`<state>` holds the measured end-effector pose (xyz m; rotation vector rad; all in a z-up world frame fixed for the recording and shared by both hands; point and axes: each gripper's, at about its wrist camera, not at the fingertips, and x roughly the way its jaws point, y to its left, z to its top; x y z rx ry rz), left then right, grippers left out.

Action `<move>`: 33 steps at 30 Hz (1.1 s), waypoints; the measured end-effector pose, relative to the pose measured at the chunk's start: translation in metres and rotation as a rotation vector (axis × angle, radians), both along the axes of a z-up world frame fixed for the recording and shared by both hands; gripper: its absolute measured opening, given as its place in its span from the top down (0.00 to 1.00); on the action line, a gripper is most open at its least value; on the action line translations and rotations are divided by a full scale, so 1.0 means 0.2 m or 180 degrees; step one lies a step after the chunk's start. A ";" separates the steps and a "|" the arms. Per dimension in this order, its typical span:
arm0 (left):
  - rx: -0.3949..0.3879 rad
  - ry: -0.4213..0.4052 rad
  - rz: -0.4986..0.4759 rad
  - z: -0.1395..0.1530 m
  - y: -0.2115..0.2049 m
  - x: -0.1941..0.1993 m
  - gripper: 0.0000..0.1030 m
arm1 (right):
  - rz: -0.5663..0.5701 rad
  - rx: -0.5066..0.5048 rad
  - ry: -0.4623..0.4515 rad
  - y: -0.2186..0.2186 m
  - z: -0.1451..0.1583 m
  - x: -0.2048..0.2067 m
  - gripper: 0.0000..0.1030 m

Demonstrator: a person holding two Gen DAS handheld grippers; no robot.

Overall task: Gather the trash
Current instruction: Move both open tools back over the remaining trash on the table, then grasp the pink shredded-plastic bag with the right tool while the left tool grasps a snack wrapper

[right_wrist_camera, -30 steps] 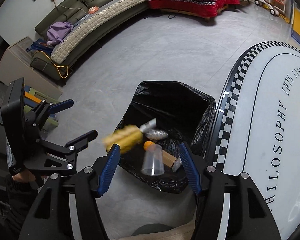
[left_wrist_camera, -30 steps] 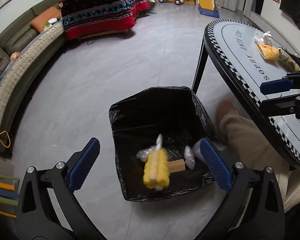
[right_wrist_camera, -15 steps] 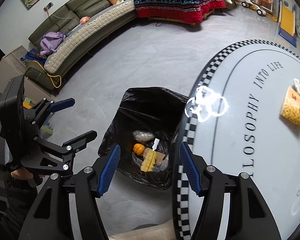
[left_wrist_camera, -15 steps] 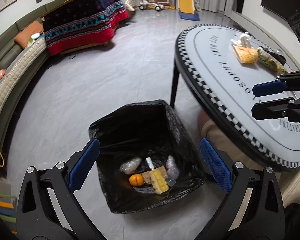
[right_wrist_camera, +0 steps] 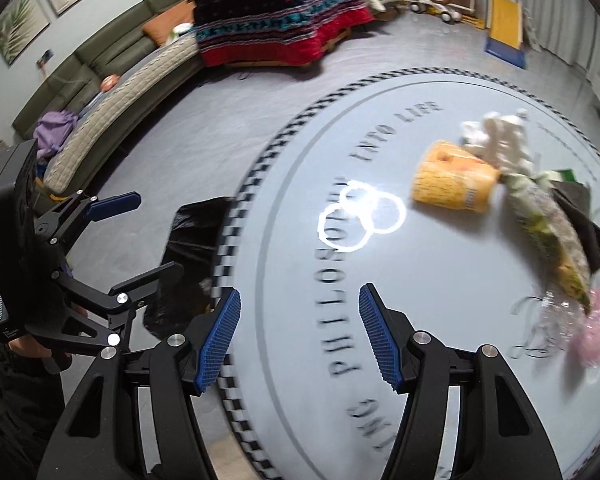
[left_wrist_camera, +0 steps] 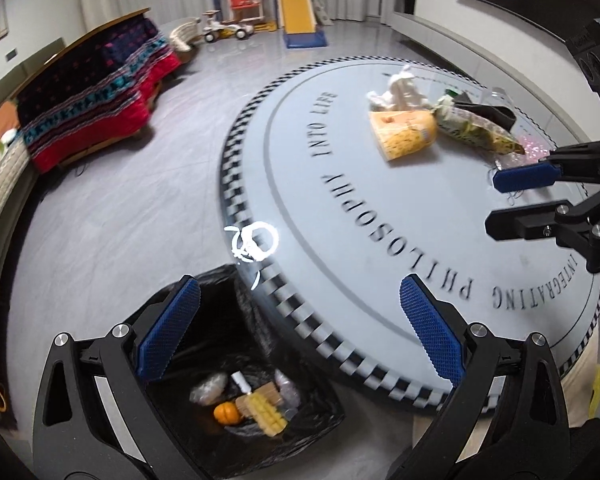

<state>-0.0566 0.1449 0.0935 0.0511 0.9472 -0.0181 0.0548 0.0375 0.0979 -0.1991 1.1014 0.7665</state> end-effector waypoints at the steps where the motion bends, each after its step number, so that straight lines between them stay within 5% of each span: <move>1: 0.0001 0.0006 -0.0055 0.00 -0.04 0.04 0.06 | -0.0073 -0.0018 -0.0020 -0.06 0.00 0.04 0.39; 19: 0.0005 0.0110 -0.1077 0.00 -0.85 0.64 0.06 | -0.1348 -0.0307 0.0048 -1.07 -0.13 0.55 0.39; 25: 0.0147 0.0127 -0.1424 0.00 -1.04 0.81 0.06 | -0.1566 -0.0307 0.0270 -1.22 -0.27 0.66 0.39; 33: 0.0559 0.0287 -0.2057 -0.12 -1.24 1.01 0.06 | -0.1429 -0.0306 0.0357 -1.23 -0.34 0.72 0.40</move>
